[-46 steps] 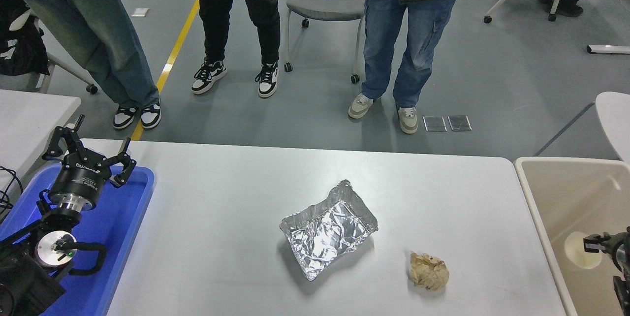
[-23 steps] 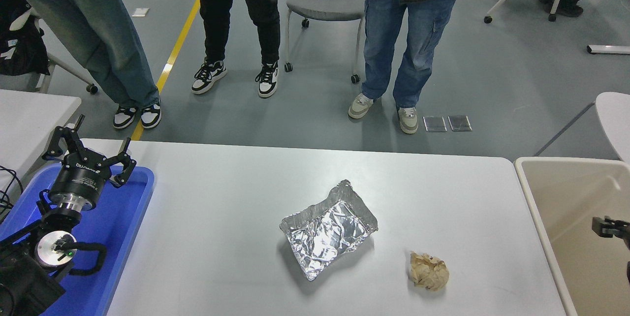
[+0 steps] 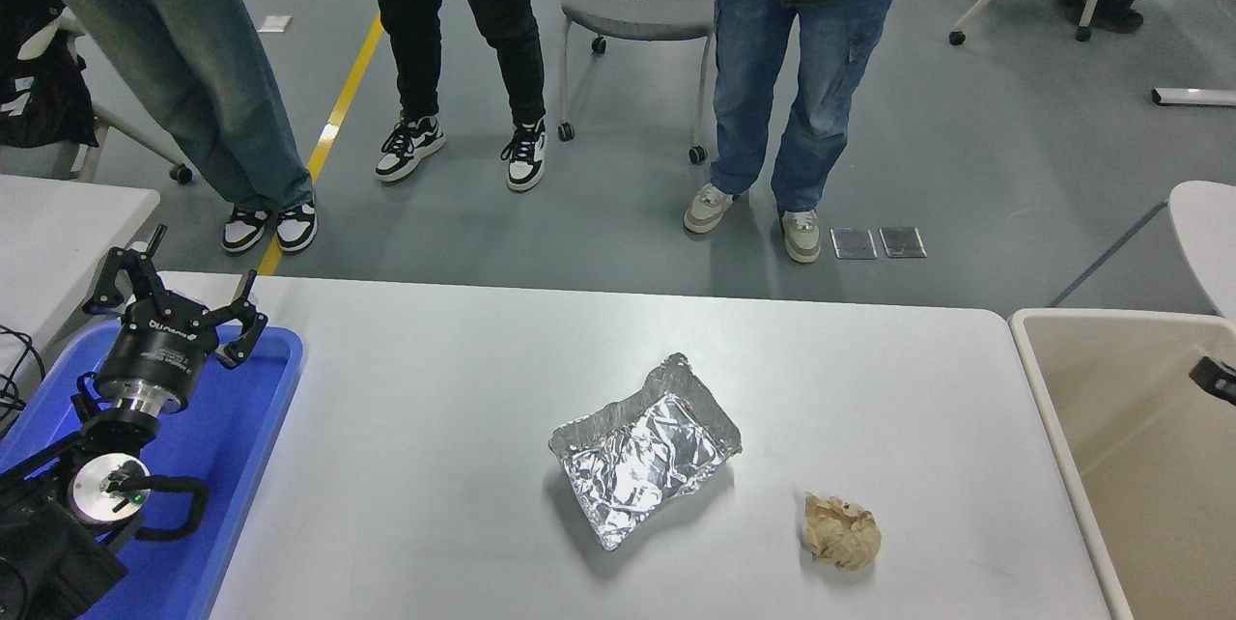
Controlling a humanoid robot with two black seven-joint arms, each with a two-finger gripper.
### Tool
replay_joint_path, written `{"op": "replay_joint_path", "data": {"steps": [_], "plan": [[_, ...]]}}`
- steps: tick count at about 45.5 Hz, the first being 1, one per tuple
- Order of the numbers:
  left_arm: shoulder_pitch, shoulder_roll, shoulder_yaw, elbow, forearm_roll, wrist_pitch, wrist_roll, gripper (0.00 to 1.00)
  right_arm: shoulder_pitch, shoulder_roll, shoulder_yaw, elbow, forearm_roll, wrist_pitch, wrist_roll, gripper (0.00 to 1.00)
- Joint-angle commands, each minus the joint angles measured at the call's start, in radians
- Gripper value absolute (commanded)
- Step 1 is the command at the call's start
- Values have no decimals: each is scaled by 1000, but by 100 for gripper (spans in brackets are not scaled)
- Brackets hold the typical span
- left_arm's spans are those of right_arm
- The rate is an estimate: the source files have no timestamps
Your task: Clean the table surface
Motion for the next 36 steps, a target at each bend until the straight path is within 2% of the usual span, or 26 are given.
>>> {"op": "replay_joint_path", "data": {"steps": [1, 7, 16, 22, 28, 36], "plan": [[0, 0, 0, 0, 0, 0, -1, 100, 1, -73, 346, 232, 8, 2, 3, 99], [0, 0, 0, 0, 0, 0, -1, 100, -26, -97, 398, 347, 13, 0, 3, 99], [0, 0, 0, 0, 0, 0, -1, 100, -115, -87, 710, 447, 17, 11, 36, 99], [0, 0, 0, 0, 0, 0, -1, 100, -163, -45, 820, 525, 97, 19, 36, 99], [0, 0, 0, 0, 0, 0, -1, 100, -204, -41, 871, 573, 189, 100, 53, 99], [0, 0, 0, 0, 0, 0, -1, 100, -272, -4, 1033, 613, 198, 235, 124, 99]]}}
